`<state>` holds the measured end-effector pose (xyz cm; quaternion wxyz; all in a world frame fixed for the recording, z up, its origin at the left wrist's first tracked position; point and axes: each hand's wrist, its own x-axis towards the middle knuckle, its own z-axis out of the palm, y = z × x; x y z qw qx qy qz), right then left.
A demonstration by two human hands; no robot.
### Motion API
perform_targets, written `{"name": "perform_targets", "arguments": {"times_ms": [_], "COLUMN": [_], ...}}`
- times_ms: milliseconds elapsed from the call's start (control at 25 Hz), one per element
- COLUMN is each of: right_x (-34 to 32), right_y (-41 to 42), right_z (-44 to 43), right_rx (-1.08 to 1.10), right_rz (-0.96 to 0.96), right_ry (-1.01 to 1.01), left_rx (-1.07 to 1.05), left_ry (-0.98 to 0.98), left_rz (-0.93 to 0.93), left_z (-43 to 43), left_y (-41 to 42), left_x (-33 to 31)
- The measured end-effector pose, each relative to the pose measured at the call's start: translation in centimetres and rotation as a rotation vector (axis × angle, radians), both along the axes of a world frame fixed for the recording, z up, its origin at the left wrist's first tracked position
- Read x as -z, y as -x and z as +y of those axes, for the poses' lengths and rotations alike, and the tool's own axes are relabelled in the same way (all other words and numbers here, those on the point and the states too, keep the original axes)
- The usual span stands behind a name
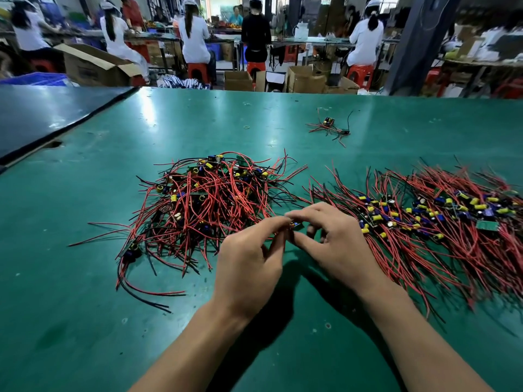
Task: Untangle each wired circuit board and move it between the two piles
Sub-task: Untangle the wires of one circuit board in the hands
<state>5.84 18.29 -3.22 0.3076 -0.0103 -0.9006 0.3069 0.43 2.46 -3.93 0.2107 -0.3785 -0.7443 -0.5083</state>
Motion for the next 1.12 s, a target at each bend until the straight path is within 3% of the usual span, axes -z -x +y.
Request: {"name": "perform_targets", "arguments": {"times_ms": [80, 200, 240, 320, 440, 520, 600, 680, 840, 1000, 1120], "right_x": [-0.1, -1.2, -1.8, -2.5, -2.3, -1.5, -0.9, -1.1, -1.5, -1.8, -2.2], "right_y": [0.1, 0.5, 0.5, 0.3, 0.0, 0.0, 0.0, 0.0, -0.2, -0.4, -0.6], "right_z": [-0.2, -0.4, -0.2, 0.4, 0.1, -0.4, -0.5, -0.5, -1.1, -0.4, 0.1], "right_rx": [0.067, 0.084, 0.061, -0.028, -0.221, -0.321, -0.343, -0.351, -0.400, -0.145, -0.073], "right_rz": [-0.010, -0.004, 0.020, 0.017, -0.134, -0.170, -0.149, -0.149, -0.240, -0.193, -0.212], "right_ry": [0.206, 0.879, 1.073, 1.269, 1.182, 1.016, 0.854, 0.843, 1.083, 0.909, 0.941], "left_rx": [-0.034, -0.106, -0.117, -0.095, 0.055, 0.269, 0.381, 0.440, 0.440, 0.499, 0.613], "left_ry": [-0.053, -0.150, -0.173, -0.190, -0.167, -0.279, -0.327, -0.361, -0.393, -0.273, -0.153], "left_rz": [0.055, 0.174, 0.152, -0.051, -0.578, -1.010, -1.206, -1.254, -1.251, -1.247, -1.280], "left_z": [-0.2, 0.0, 0.1, 0.3, 0.6, 0.8, 0.9, 0.9, 0.8, 0.6, 0.3], "left_y": [0.1, -0.3, -0.5, -0.3, 0.3, 0.3, 0.3, 0.2, 0.2, 0.0, -0.2], "left_x": [-0.2, -0.4, -0.4, -0.3, -0.1, -0.5, -0.9, -1.1, -1.1, -1.0, -1.3]}}
